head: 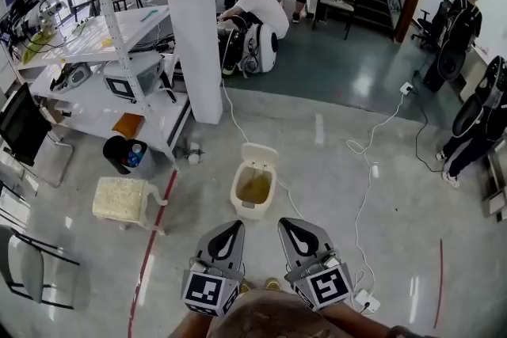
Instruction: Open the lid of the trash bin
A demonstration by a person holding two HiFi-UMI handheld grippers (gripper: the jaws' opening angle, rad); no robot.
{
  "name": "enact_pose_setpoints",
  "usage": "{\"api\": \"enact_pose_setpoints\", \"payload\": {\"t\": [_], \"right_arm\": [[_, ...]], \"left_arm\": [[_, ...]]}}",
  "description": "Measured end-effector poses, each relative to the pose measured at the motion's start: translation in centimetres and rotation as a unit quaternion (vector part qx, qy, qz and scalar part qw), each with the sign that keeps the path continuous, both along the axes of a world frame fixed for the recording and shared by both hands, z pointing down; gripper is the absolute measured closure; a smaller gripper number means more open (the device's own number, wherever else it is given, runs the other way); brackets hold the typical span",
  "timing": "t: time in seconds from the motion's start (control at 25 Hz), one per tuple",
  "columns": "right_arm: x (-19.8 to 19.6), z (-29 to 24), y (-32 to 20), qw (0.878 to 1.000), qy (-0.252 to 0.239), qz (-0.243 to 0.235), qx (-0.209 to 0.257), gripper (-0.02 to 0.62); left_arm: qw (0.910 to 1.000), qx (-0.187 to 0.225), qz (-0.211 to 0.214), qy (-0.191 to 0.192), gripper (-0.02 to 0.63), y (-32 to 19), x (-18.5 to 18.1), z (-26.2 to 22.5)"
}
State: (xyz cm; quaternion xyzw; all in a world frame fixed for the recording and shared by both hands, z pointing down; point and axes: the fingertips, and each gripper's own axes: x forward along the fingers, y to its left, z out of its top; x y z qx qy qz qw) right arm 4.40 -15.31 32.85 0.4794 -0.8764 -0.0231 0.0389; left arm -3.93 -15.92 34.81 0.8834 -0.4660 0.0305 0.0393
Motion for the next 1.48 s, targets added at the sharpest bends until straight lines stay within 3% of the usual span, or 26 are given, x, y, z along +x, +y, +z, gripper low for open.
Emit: {"api": "enact_pose_setpoints", "payload": {"t": [0.16, 0.6, 1.48], "right_arm": [[0.0, 1.0, 0.0, 1.000, -0.014, 0.005, -0.018, 0.563], [-0.3, 0.4, -0.5, 0.999, -0.004, -0.034, 0.002, 0.565], [2.0, 0.1, 0.8, 0.999, -0.011, -0.053, 0.003, 0.565]], "left_arm": [[1.0000, -0.002, 0.004, 0.006, 0.606, 0.4, 0.3, 0.1], [1.0000, 0.001, 0.000, -0.003, 0.606, 0.1, 0.9, -0.1], [0.9996, -0.008, 0.003, -0.028, 0.606, 1.5, 3.3, 0.2]]}}
